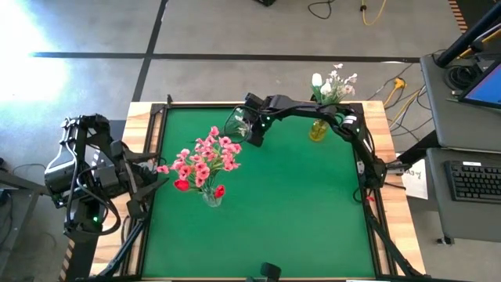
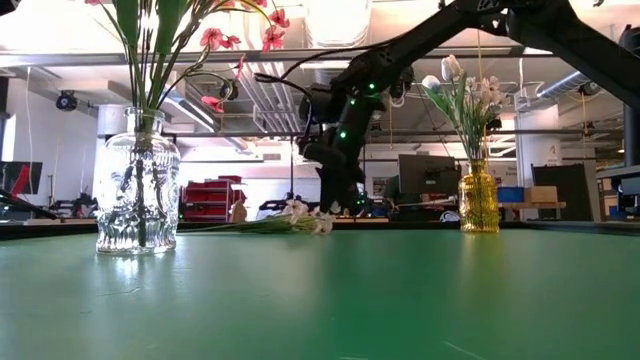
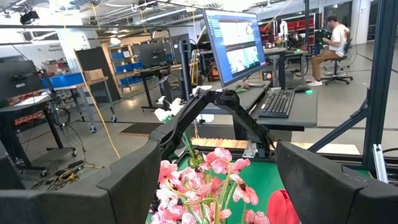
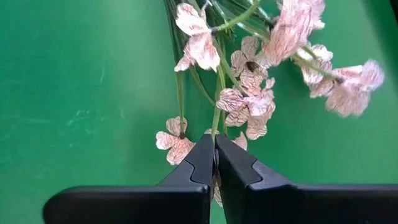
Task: Sort flowers into vase by color
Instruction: Put the white flower into the transparent vase
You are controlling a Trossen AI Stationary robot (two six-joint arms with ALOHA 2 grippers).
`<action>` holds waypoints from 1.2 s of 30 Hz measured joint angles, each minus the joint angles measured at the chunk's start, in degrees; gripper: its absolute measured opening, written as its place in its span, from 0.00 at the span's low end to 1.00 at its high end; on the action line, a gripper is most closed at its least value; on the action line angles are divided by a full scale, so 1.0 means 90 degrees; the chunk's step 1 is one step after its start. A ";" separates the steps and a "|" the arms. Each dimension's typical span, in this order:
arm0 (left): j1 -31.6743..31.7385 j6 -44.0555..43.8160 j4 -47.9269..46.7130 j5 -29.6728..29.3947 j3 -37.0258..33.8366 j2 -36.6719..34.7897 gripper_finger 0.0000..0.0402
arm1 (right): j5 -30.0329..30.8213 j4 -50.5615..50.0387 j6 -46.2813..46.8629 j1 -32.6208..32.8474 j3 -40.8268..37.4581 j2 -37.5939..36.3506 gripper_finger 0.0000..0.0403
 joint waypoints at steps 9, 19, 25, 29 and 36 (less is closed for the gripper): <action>0.0000 0.0000 0.0035 0.0000 0.0000 0.0000 0.74 | -0.0002 -0.0410 0.0284 0.0062 -0.0002 -0.0428 0.02; 0.0000 0.0000 0.0121 0.0002 0.0000 0.0111 0.74 | -0.0002 -0.1407 0.0515 0.0273 -0.0002 -0.0893 0.02; 0.0000 0.0000 0.0190 0.0001 0.0000 0.0144 0.74 | 0.0000 -0.2023 0.0673 0.0584 -0.0004 -0.1067 0.02; 0.0000 0.0000 0.0227 0.0002 0.0000 0.0143 0.74 | -0.0002 -0.2354 0.0802 0.0853 -0.0115 -0.1205 0.02; 0.0000 0.0000 0.0292 0.0002 0.0000 0.0141 0.74 | 0.0032 -0.2632 0.1089 0.1350 -0.0595 -0.1661 0.02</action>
